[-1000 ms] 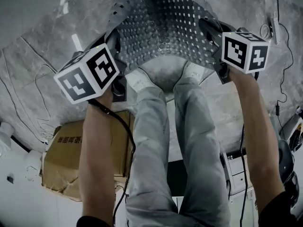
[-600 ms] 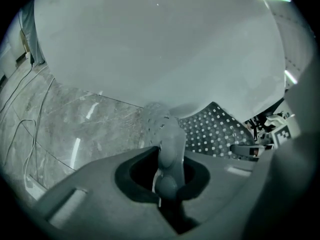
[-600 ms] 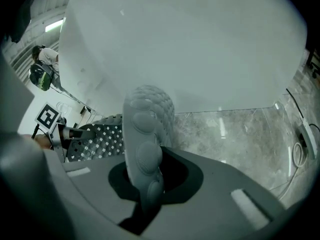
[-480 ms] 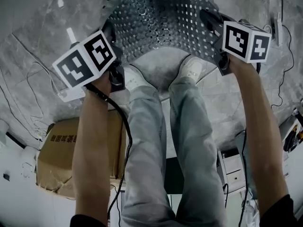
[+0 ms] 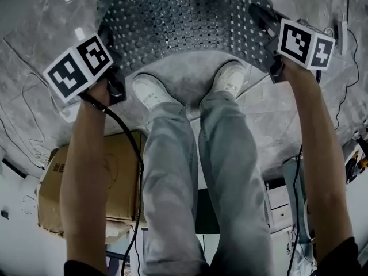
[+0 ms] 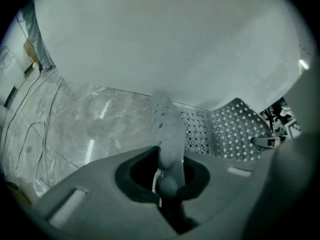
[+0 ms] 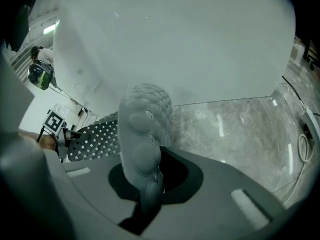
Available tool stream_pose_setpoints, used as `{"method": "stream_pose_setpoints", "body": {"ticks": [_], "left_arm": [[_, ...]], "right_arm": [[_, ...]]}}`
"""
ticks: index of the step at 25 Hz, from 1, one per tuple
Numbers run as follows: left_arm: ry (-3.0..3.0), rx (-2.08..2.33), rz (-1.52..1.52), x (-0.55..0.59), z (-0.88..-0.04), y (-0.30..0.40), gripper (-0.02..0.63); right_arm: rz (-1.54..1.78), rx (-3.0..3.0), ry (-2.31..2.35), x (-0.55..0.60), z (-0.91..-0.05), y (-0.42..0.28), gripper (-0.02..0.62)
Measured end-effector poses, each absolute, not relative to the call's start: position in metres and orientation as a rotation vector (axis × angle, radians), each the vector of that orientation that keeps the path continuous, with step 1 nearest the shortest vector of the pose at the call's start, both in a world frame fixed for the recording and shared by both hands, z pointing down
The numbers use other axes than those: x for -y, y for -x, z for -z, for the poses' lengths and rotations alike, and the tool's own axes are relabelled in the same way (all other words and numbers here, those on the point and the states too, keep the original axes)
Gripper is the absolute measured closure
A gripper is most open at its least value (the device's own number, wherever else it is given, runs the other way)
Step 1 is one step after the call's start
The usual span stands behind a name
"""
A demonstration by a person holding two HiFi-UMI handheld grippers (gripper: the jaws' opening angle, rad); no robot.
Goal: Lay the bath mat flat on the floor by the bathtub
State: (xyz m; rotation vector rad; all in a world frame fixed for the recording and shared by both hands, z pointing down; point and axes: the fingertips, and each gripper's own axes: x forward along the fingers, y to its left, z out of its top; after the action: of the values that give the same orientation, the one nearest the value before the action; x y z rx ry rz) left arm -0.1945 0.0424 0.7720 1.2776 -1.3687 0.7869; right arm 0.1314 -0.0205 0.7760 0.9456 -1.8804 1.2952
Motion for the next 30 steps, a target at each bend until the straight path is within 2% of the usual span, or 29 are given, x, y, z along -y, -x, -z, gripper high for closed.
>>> {"method": "stream_pose_setpoints", "body": {"ticks": [18,30], "left_arm": [[-1.263,1.37,-1.069,-0.058,-0.852,0.211,0.574],[-1.201,1.348,-1.281,-0.082,-0.884,0.252,0.574]], "right_arm": [[-1.085,1.728,-0.97,0.008,-0.85,-0.189,0.568],[-0.952,1.633,-0.981,0.011,-0.89,-0.209,0.568]]}}
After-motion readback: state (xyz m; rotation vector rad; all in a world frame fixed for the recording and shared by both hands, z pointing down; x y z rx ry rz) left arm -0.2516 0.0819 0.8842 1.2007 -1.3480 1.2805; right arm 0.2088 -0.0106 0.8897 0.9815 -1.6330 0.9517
